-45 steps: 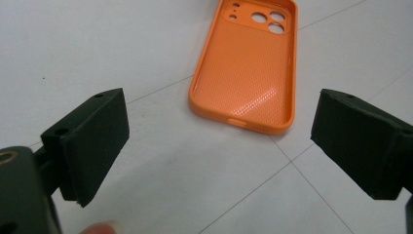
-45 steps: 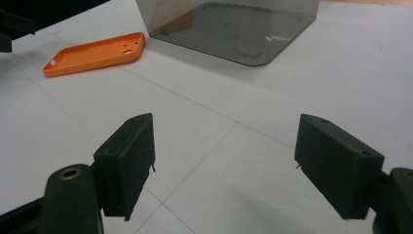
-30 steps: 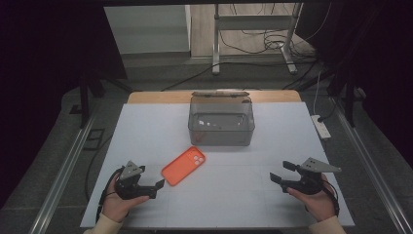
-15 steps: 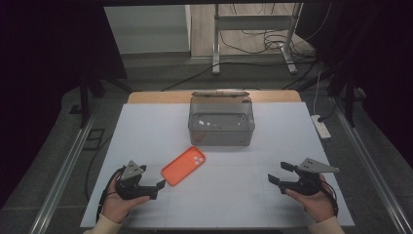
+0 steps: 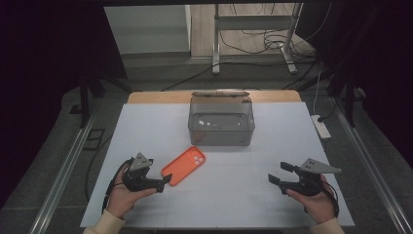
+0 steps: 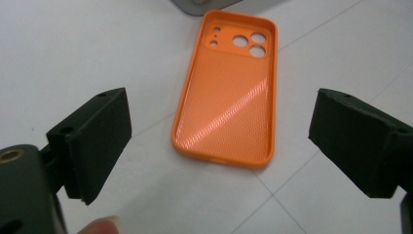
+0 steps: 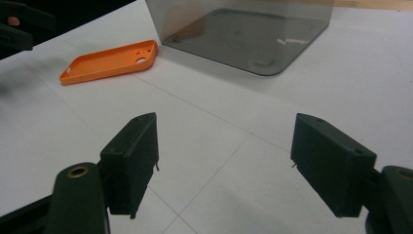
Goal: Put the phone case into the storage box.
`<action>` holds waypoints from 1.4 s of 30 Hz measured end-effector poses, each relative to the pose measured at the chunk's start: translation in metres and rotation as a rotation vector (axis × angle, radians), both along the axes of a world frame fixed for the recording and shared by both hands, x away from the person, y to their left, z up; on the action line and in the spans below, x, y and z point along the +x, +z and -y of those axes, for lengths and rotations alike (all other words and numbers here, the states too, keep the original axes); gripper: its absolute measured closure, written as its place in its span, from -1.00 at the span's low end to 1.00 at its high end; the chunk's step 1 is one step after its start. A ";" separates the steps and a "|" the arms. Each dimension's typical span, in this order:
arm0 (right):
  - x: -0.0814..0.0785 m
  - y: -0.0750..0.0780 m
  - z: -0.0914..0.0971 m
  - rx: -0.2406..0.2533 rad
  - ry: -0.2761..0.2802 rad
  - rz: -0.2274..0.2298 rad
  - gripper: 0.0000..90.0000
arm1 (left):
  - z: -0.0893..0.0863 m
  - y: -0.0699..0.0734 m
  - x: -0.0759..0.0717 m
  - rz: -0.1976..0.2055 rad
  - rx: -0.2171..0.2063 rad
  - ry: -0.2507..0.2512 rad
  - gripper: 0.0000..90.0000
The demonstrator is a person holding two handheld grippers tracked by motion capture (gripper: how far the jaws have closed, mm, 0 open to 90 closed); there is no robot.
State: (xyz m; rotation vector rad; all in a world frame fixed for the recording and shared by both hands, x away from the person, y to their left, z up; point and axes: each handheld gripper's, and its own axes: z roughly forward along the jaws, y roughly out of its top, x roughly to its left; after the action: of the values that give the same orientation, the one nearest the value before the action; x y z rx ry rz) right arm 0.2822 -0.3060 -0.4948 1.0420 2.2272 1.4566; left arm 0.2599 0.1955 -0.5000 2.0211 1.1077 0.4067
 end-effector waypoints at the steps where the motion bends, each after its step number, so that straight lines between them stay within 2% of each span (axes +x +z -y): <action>1: 0.000 0.000 0.000 0.000 -0.001 0.000 -0.43 | 0.001 0.001 0.001 0.002 0.001 -0.002 -0.79; 6: 0.000 -0.001 0.000 -0.001 -0.002 -0.007 -0.44 | 0.007 0.006 0.009 -0.009 0.021 -0.019 -0.79; 12: -0.001 0.000 0.000 0.001 -0.005 -0.005 -0.42 | 0.012 0.012 0.020 -0.043 0.084 -0.063 -0.71; 20: 0.000 -0.003 0.000 -0.005 -0.002 -0.015 -0.42 | 0.018 0.017 0.033 -0.064 0.118 -0.104 -0.65; 28: 0.001 -0.005 -0.001 -0.015 0.001 -0.032 -0.42 | 0.022 0.016 0.049 -0.083 0.157 -0.123 -0.58; 32: 0.001 -0.006 -0.001 -0.018 -0.002 -0.038 -0.42 | 0.023 0.016 0.056 -0.110 0.209 -0.118 -0.56; 42: 0.001 -0.007 -0.001 -0.021 -0.002 -0.048 -0.41 | 0.025 0.014 0.069 -0.133 0.209 -0.138 -0.47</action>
State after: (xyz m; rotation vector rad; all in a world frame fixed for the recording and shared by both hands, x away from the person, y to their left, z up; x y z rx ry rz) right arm 0.2834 -0.3052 -0.5014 1.0833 2.2682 1.4184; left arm 0.3290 0.1709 -0.4864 2.3223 1.0319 0.3326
